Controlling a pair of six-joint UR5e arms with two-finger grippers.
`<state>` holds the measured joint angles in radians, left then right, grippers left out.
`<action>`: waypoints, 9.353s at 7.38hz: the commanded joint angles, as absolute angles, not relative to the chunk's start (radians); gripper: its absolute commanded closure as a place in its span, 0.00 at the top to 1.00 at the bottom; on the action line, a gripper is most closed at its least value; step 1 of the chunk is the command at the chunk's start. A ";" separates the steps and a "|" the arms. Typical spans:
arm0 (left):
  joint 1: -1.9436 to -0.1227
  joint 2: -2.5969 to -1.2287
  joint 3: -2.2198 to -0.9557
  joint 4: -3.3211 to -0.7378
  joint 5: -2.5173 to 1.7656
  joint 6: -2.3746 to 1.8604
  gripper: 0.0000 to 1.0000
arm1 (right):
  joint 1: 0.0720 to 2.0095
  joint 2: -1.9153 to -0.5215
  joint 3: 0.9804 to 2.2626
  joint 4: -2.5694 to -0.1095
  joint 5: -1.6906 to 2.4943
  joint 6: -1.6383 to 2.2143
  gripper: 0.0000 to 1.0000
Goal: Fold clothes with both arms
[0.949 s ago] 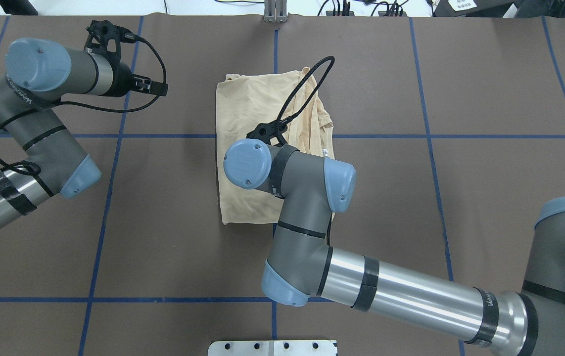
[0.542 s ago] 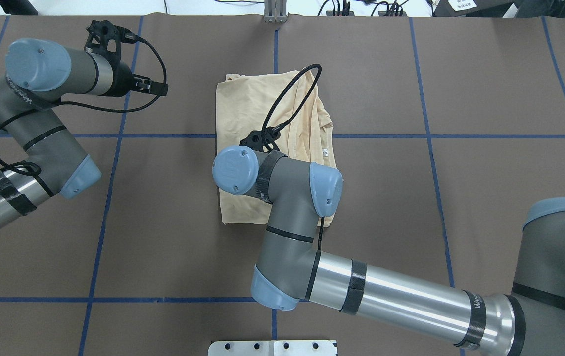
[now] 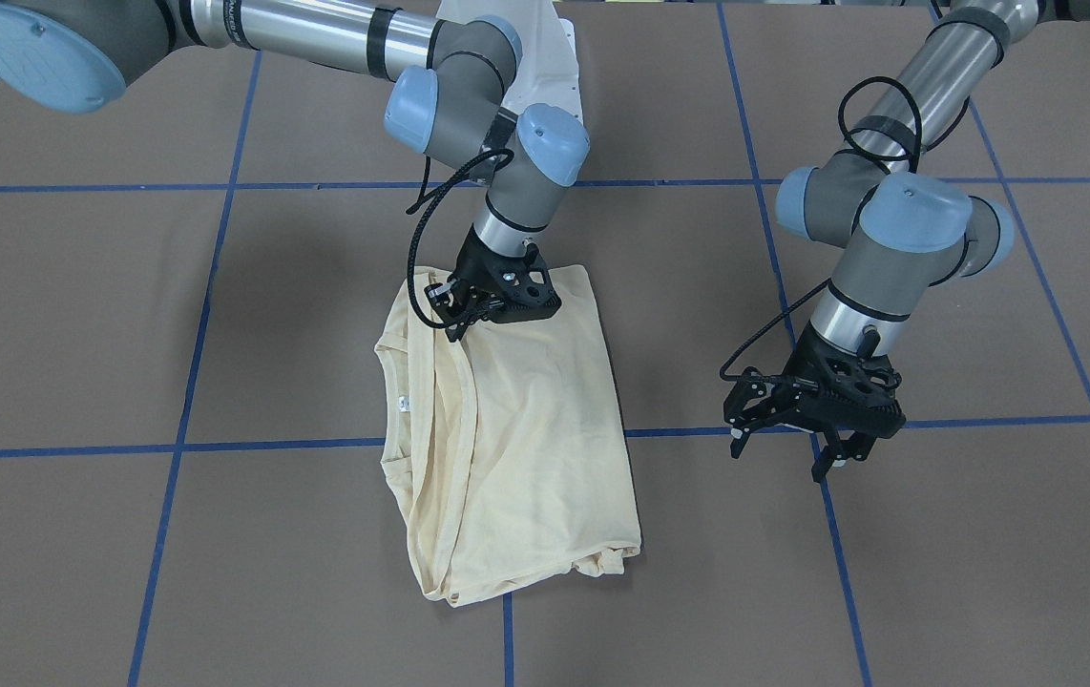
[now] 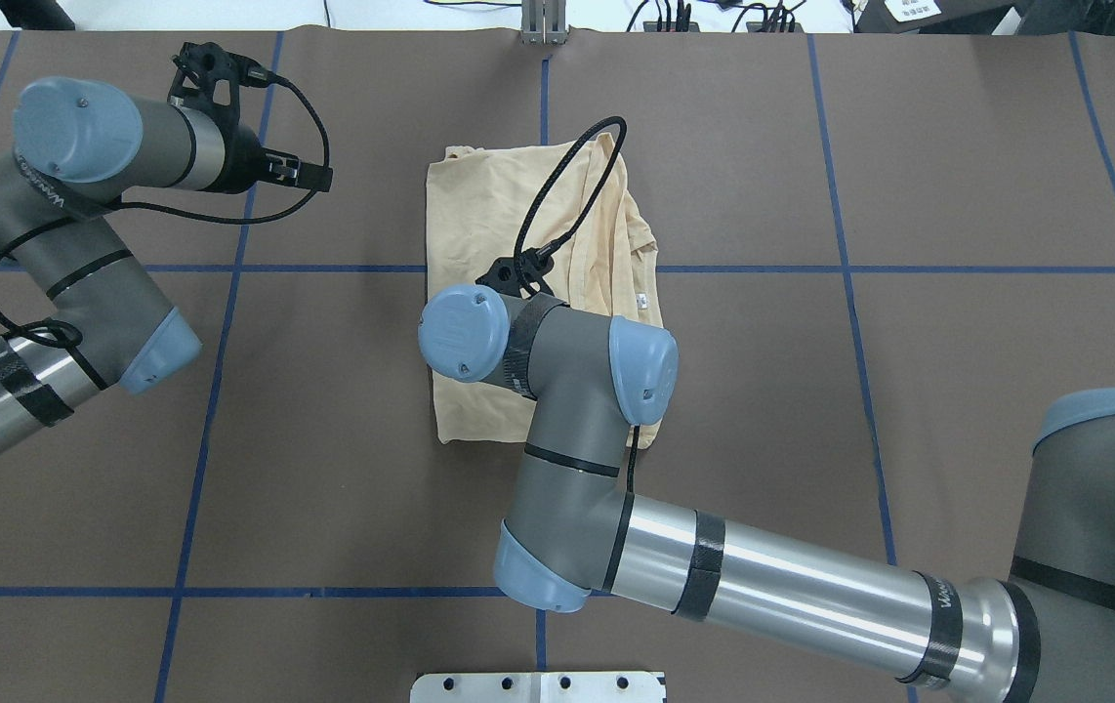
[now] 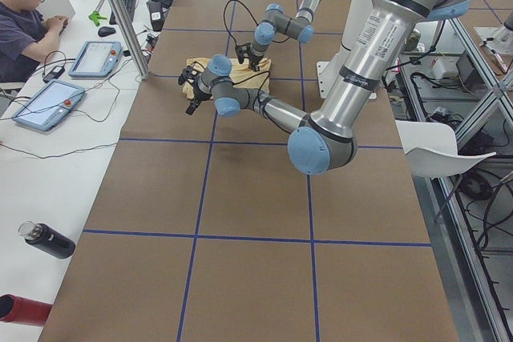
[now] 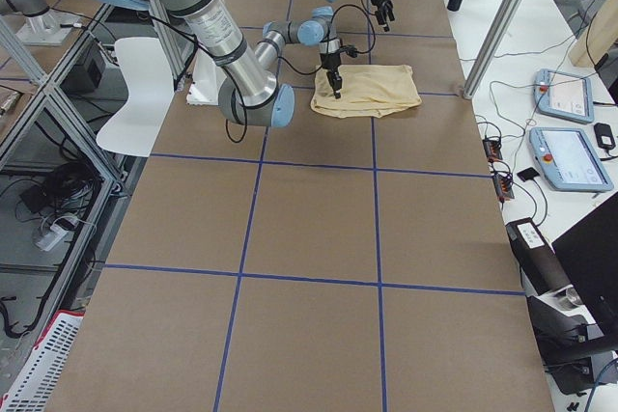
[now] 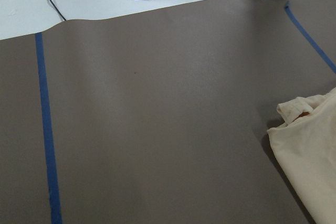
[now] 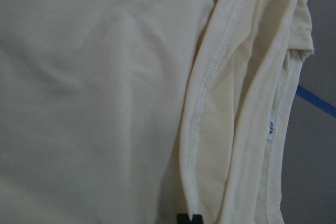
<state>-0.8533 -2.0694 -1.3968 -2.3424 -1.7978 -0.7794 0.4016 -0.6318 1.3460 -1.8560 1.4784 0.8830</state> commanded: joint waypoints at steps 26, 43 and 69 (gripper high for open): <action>-0.350 -2.037 -1.720 -2.034 -1.595 -1.440 0.63 | 0.525 -1.137 1.807 -1.229 1.563 1.256 1.00; -0.367 -2.048 -1.740 -2.023 -1.597 -1.427 0.00 | 0.344 -1.120 1.801 -1.386 1.463 1.916 0.72; -0.300 -2.000 -2.161 -1.671 -1.634 -1.438 0.00 | 0.277 -1.021 2.163 -1.861 1.347 1.840 0.00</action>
